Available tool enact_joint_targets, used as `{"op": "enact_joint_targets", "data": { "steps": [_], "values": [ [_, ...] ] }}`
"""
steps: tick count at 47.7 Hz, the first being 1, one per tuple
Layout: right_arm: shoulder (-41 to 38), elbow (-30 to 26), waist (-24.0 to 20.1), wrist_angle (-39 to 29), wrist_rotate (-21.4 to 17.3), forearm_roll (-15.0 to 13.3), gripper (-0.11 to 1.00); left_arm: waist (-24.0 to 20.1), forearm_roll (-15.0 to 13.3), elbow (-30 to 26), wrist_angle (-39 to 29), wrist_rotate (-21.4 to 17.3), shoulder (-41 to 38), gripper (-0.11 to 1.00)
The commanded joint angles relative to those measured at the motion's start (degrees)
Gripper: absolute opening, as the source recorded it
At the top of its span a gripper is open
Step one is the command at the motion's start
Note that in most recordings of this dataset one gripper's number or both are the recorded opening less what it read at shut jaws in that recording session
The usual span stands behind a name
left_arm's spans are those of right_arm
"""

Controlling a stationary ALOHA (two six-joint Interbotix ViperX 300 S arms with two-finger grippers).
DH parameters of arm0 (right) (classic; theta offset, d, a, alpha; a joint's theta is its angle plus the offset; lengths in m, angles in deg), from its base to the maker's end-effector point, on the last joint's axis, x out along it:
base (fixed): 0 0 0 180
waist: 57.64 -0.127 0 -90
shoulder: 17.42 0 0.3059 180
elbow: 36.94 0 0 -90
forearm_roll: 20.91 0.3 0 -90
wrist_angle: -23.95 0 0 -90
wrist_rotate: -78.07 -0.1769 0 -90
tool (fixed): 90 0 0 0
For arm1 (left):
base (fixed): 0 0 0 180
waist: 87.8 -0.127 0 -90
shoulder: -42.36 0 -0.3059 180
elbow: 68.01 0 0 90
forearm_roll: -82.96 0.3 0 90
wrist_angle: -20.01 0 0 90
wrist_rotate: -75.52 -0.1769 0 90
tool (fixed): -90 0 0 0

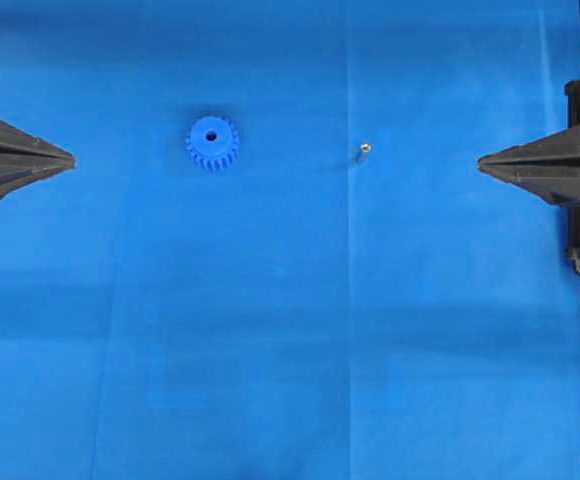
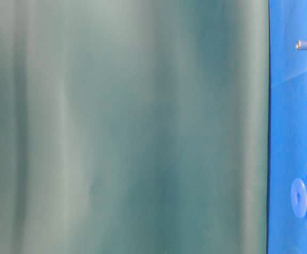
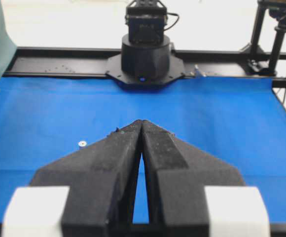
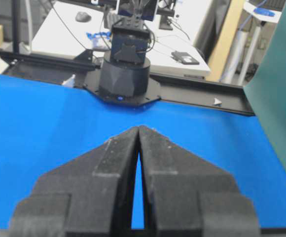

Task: Insert the shaft placed at a random location into the center hole of the small gear at another random location.
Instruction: 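Move the right gripper left and close it around the silver shaft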

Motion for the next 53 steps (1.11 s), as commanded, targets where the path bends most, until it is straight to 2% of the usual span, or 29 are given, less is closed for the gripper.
{"op": "enact_joint_targets", "data": {
  "steps": [1,7,14,22,24,28,39,41,46,53],
  "values": [
    [-0.4,-0.9,-0.1,0.0,-0.3,-0.1,0.00,-0.2,0.3,-1.2,0.4,0.1,-0.3,0.00],
    [-1.1,-0.9,-0.1,0.2,-0.4,0.3,-0.06,-0.2,0.2,-1.3,0.4,0.1,-0.1,0.00],
    [-2.2,-0.7,0.8,0.1,-0.1,0.3,-0.06,-0.2,0.3,-1.2,0.4,0.1,0.4,0.00],
    [-6.4,-0.1,4.3,0.9,-0.4,0.4,-0.01,-0.2,0.3,-1.2,0.4,0.0,0.4,0.00],
    [-8.4,0.2,5.4,1.8,-0.4,0.6,0.03,-0.2,0.3,-1.2,0.3,0.0,0.4,0.00],
    [-12.2,0.3,6.5,4.4,-0.5,1.9,0.19,-0.2,0.3,-1.2,0.4,0.0,0.4,0.00],
    [-26.5,0.0,7.6,11.9,-0.4,5.6,0.85,-0.2,0.3,-1.2,0.4,0.1,0.4,0.00],
    [-30.1,-0.1,7.9,14.4,-0.4,7.1,0.87,-0.3,0.2,-1.2,0.4,0.0,0.4,0.00],
    [-37.4,-0.3,8.6,19.9,-0.4,11.1,0.79,-0.5,0.3,-1.2,0.4,0.1,0.4,0.00],
    [-47.0,-1.5,8.6,25.1,-0.4,15.2,0.80,-0.6,0.2,-1.1,0.4,0.1,0.4,0.00]
  ]
}}
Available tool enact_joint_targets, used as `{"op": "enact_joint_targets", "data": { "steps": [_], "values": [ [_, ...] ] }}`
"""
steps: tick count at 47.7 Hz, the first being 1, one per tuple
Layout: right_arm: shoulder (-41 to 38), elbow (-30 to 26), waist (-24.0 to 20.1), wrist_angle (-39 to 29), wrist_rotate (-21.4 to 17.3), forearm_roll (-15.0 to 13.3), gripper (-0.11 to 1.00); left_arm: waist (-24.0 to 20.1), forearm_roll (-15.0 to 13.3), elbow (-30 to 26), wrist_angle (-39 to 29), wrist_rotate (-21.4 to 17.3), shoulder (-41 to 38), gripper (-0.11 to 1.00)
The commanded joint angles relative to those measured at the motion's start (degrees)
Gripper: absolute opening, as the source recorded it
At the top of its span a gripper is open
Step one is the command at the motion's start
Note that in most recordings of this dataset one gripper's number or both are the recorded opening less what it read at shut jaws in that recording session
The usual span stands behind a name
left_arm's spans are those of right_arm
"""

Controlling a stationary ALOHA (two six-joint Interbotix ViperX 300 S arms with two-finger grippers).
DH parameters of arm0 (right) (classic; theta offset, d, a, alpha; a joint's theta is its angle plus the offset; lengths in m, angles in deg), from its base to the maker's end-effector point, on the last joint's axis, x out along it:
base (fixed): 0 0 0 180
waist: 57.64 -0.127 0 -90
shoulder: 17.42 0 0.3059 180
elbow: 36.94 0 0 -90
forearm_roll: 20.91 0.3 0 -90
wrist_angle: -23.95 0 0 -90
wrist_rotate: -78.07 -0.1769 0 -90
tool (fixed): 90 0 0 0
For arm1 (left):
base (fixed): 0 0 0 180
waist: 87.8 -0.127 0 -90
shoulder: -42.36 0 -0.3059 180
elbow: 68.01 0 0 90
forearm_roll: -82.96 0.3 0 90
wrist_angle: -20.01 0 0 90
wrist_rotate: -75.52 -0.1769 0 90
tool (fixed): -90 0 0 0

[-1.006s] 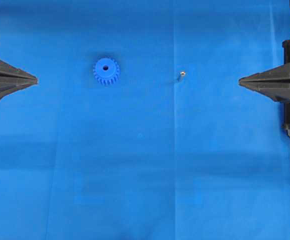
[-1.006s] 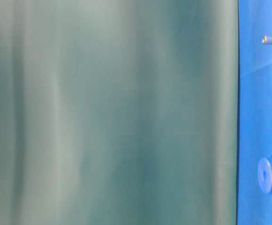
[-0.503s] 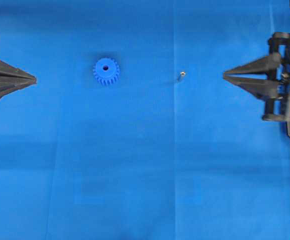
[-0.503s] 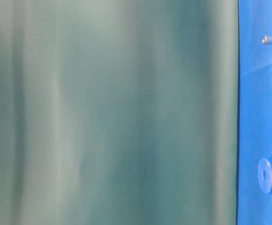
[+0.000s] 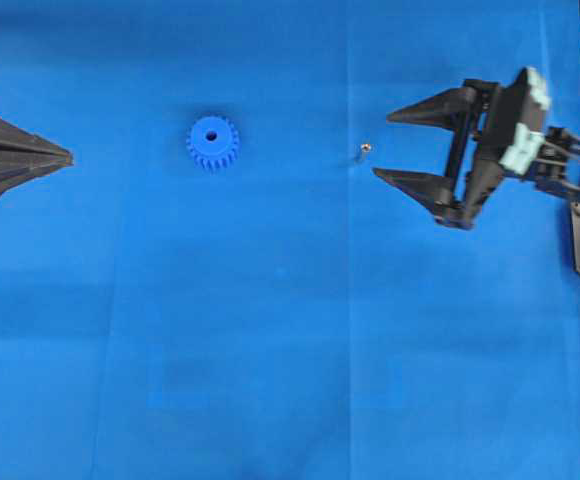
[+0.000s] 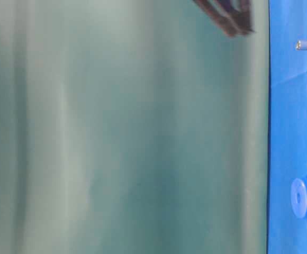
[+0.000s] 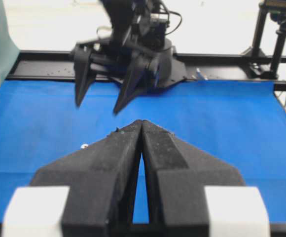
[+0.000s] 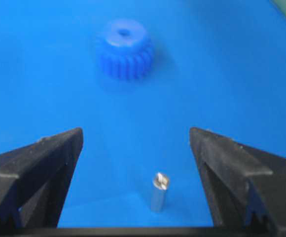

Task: Insert the shaft placed at a random location into the center hole of the small gear at another random location.
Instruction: 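Move the right gripper left and close it around the silver shaft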

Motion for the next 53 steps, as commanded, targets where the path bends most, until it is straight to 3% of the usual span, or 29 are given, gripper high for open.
{"op": "enact_joint_targets", "data": {
  "steps": [1,16,21,29,44,53],
  "values": [
    [-4.4,-1.7,0.2,2.7,0.1,1.8,0.80,-0.2,0.2,-1.1,0.4,0.1,-0.2,0.00],
    [-14.5,-5.4,0.2,3.3,0.1,5.0,0.80,-0.3,0.2,-1.0,0.4,0.1,-0.2,0.00],
    [-15.9,-5.4,0.2,3.8,0.1,6.9,0.80,-0.3,0.2,-0.9,0.4,0.1,-0.2,0.00],
    [-15.9,-4.8,0.2,4.0,0.1,7.6,0.76,-0.3,0.1,-1.0,0.4,0.1,-0.2,0.00],
    [-15.8,-4.8,-0.5,4.8,0.1,7.5,0.54,-0.3,0.2,-0.9,0.4,0.1,-0.2,0.00],
    [-15.8,-4.7,-0.6,6.0,0.1,7.8,0.26,-0.3,0.2,-0.9,0.4,0.1,-0.2,0.00]
  ]
}}
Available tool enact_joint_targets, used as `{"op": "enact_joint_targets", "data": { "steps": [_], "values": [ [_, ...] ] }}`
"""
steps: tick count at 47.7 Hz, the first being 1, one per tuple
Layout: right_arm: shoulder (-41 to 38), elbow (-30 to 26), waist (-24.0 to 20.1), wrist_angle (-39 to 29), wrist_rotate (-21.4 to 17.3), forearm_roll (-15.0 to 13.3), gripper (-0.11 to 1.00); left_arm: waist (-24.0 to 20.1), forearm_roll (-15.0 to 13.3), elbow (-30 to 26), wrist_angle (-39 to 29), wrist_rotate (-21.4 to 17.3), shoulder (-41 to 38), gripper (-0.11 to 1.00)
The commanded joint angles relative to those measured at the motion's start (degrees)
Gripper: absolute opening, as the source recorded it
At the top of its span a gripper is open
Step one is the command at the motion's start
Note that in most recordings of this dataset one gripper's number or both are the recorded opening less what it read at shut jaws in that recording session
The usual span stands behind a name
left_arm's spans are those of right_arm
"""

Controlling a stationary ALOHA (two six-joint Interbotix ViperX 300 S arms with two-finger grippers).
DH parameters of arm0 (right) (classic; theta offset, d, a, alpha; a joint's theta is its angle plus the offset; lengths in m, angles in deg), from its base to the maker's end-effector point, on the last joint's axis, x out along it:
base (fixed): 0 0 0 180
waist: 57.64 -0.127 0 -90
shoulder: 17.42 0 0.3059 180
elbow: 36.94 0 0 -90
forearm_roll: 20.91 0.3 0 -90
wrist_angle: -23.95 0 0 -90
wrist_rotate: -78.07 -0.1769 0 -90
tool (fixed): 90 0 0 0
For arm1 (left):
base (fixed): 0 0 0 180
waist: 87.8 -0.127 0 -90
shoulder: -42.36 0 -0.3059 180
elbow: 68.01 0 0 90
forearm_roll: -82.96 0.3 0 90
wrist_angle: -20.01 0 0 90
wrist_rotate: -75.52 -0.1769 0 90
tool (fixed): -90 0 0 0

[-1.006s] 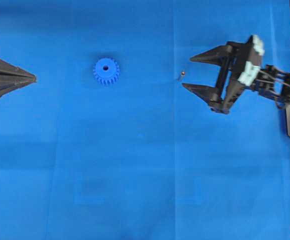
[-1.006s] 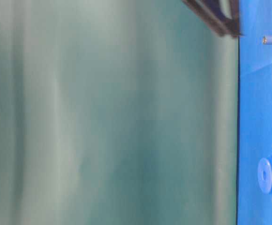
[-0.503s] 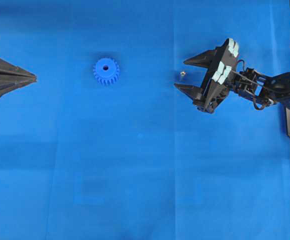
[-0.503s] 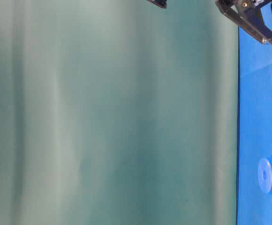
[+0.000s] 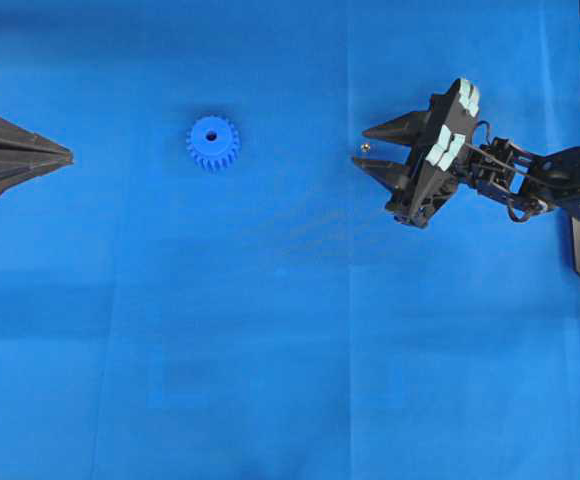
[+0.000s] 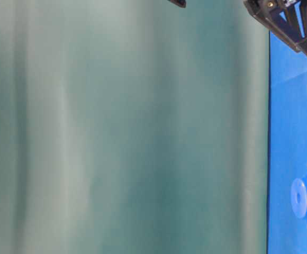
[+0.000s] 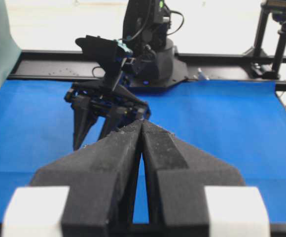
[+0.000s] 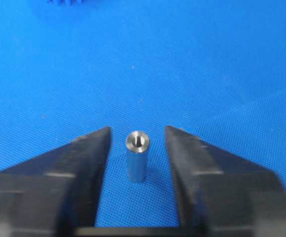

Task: Insert the shaft placed at a random location into the center hole of the small gear at another random location.
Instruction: 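Move the right gripper left and close it around the silver shaft, then lift the silver shaft upward with the right gripper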

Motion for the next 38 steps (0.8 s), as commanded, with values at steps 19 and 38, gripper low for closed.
{"op": "enact_joint_targets", "data": {
  "steps": [19,38],
  "values": [
    [1.8,-0.4,-0.5,0.1,0.1,0.3,0.04,-0.2,0.2,-0.9,0.4,0.1,-0.1,0.00],
    [17.8,-1.3,-0.6,-11.6,3.3,0.1,0.04,-0.2,0.2,-0.9,0.4,0.1,-0.1,0.00]
  ]
}}
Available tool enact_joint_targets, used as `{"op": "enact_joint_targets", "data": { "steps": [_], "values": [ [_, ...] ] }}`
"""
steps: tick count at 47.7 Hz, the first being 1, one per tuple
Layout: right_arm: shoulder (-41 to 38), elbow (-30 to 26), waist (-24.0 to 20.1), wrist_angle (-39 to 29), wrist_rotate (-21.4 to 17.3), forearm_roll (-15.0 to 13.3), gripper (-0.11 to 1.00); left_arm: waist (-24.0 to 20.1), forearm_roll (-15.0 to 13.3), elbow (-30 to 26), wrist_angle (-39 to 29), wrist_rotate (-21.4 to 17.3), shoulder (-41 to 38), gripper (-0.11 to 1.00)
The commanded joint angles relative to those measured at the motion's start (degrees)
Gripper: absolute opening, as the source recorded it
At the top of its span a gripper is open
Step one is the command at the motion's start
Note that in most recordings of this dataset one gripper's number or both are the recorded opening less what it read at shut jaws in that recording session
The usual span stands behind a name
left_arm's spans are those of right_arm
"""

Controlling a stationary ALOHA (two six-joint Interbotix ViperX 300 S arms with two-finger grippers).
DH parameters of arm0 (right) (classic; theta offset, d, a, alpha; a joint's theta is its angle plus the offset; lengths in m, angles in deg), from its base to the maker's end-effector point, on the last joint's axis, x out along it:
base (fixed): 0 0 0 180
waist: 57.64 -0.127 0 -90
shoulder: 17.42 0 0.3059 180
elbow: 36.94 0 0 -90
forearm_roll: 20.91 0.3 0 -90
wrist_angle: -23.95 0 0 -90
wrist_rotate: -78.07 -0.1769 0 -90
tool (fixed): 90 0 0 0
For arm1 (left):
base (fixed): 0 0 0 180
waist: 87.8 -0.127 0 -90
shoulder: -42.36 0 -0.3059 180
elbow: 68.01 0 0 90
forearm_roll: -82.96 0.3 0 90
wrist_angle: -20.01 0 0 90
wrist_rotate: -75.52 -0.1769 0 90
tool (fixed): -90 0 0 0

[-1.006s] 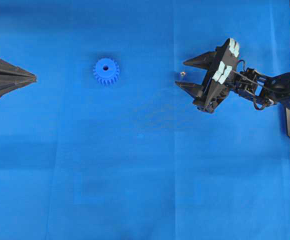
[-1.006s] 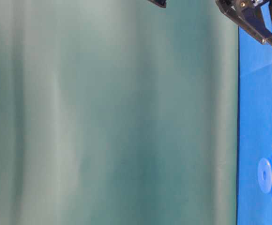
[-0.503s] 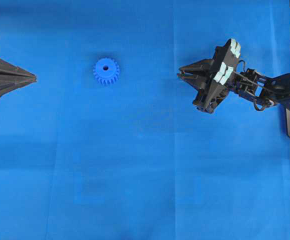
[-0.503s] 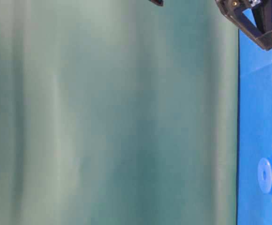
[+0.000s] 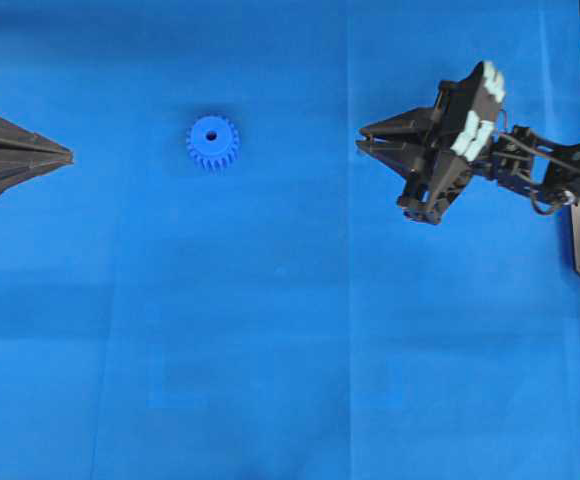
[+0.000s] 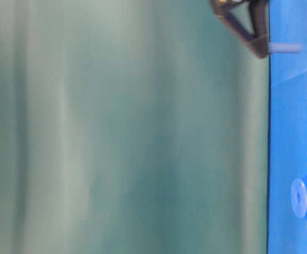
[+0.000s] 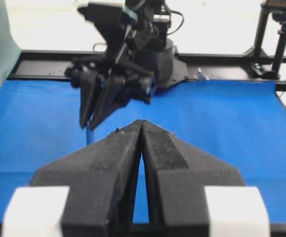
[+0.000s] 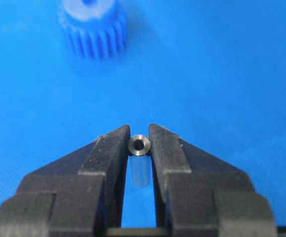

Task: Insert the shaft placed at a random location into the center hole of the small gear at another random location.
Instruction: 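Lift the silver shaft upward with the right gripper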

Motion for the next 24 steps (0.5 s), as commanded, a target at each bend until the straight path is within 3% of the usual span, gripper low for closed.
{"op": "enact_joint_targets", "data": {
  "steps": [1,9,24],
  "values": [
    [4.3,-1.1,-0.1,-2.5,0.9,-0.2,0.04,-0.1,0.1,-1.0,0.4,0.1,-0.1,0.00],
    [7.5,-1.9,-0.1,-6.1,2.2,-0.1,0.04,-0.1,0.1,-0.9,0.4,0.1,-0.1,0.00],
    [5.6,-3.8,-0.1,-6.8,2.5,-0.1,0.04,-0.1,0.1,-0.9,0.5,0.1,-0.1,0.00]
  ]
}}
